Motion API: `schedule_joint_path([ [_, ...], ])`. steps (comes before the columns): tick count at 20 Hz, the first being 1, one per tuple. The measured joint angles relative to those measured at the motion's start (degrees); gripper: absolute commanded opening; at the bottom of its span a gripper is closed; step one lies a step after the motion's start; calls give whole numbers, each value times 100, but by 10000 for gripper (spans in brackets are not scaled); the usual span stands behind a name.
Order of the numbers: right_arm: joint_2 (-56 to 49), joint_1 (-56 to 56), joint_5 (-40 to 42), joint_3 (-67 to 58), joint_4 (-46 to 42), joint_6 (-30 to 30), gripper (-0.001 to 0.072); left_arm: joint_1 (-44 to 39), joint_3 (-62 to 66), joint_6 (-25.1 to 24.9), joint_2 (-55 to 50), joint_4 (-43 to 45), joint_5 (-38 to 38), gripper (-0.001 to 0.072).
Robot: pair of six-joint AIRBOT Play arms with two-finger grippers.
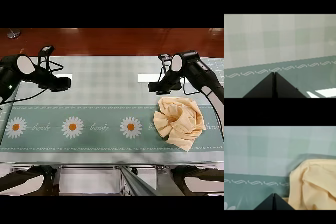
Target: Fold the shirts.
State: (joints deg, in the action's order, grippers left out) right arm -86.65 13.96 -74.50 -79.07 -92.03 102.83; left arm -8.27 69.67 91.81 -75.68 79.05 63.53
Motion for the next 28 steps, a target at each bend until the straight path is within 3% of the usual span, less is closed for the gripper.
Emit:
schedule_joint_path([
  [16,0,0,195,0,0,2,32,0,-2,0,-15,0,-190,25],
  [17,0,0,286,0,-2,0,136,0,-2,2,-24,0,-286,26],
  [18,0,0,341,-11,-11,4,484,0,-2,0,-44,-2,-426,54],
  [19,0,0,361,-33,-33,4,625,0,-2,-2,-55,-2,-516,299],
  [20,15,0,330,-68,-81,0,626,0,-2,-4,-70,-20,-586,704],
  [24,398,-114,-105,-133,-737,-190,625,44,26,-295,-17,2,-345,704],
  [28,1436,-778,-428,525,-1110,-238,625,101,-540,-688,907,-76,-184,704],
])
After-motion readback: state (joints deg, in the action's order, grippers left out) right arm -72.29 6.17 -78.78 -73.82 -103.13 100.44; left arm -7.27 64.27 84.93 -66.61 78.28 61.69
